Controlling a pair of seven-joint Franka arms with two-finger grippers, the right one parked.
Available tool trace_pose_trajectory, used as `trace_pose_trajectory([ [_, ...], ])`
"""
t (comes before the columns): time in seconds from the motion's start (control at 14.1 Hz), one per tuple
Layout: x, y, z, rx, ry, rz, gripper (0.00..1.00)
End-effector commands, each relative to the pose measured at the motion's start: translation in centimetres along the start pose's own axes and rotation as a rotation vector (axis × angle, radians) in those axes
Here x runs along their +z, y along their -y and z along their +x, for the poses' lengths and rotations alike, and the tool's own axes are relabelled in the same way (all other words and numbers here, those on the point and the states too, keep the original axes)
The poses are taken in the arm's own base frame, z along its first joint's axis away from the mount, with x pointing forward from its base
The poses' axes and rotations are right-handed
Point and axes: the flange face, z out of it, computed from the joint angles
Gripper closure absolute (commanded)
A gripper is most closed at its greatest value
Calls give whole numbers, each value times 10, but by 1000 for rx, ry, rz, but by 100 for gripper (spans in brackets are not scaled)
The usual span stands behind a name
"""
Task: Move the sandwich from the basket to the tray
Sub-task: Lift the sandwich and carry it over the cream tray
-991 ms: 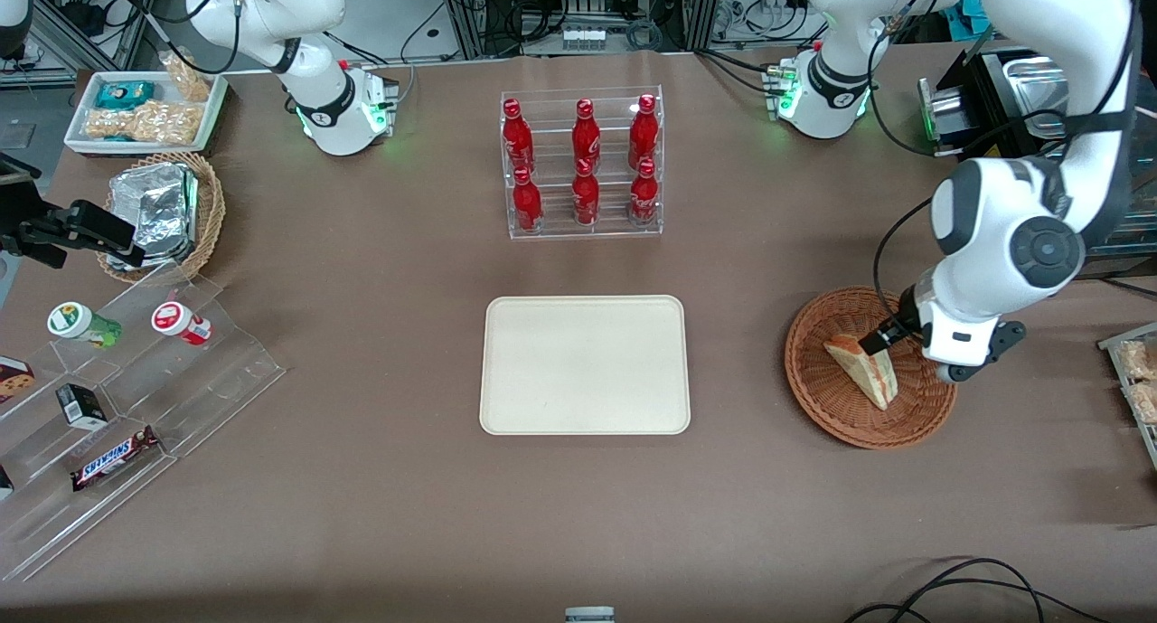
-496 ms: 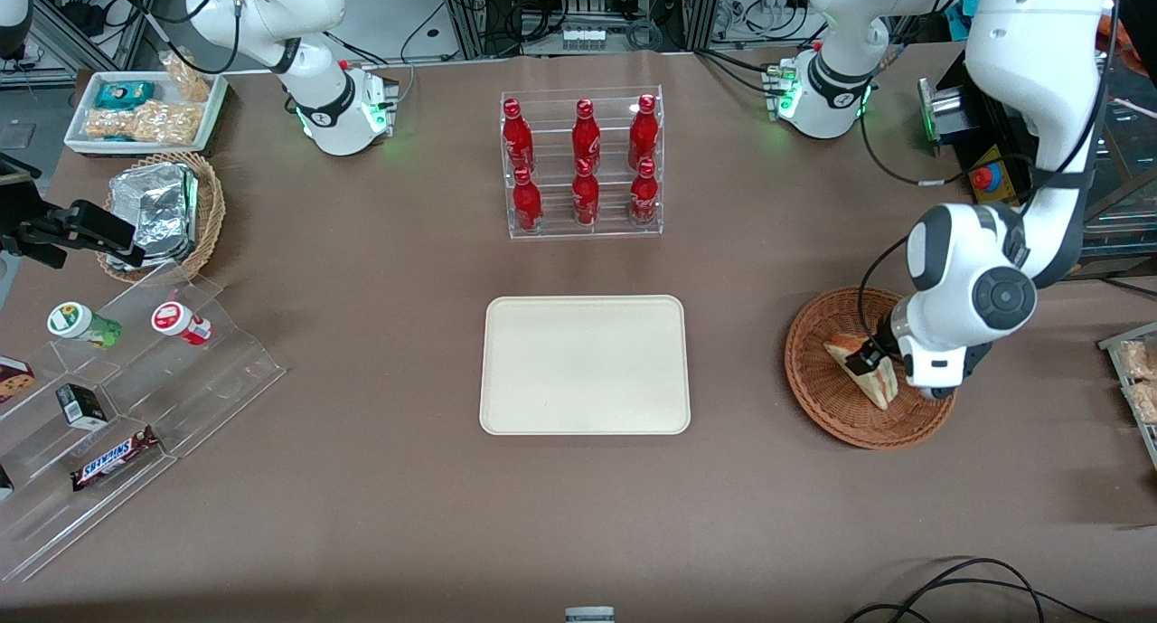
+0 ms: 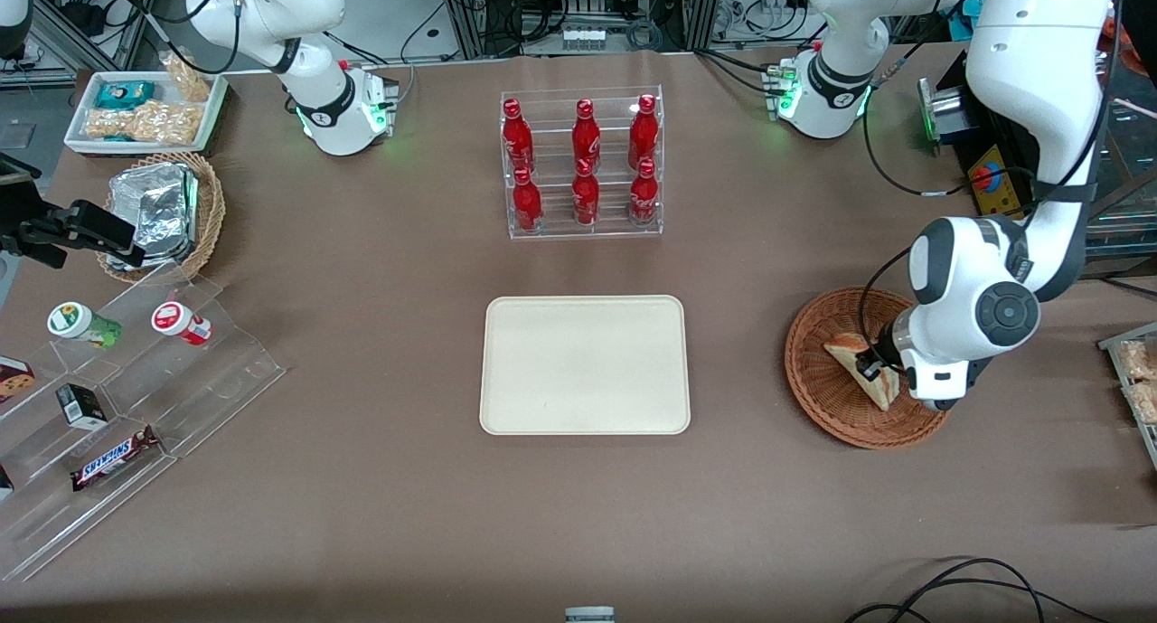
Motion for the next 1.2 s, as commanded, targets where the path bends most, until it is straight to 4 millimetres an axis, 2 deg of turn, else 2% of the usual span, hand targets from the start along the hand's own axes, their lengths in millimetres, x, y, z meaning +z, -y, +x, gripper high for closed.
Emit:
trace_pose_trajectory([
  [0.0, -68, 3, -14, 14, 36, 78, 93],
  [0.14, -91, -23, -48, 84, 63, 124, 93],
  [0.35, -91, -72, -113, 219, 22, 93, 93],
  [0.42, -86, -95, -147, 307, 5, 79, 94],
  [0.57, -69, -135, -197, 465, -21, 49, 96],
  [0.71, -54, -182, -243, 585, -50, 1, 94],
  [0.85, -42, -229, -296, 776, -97, -2, 92],
  [0.92, -35, -245, -320, 786, -99, -19, 92],
  [0.99, -28, -259, -330, 735, -92, -45, 93],
  [1.06, -19, -275, -354, 725, -102, -78, 93],
  [1.13, -12, -282, -374, 743, -114, -103, 93],
])
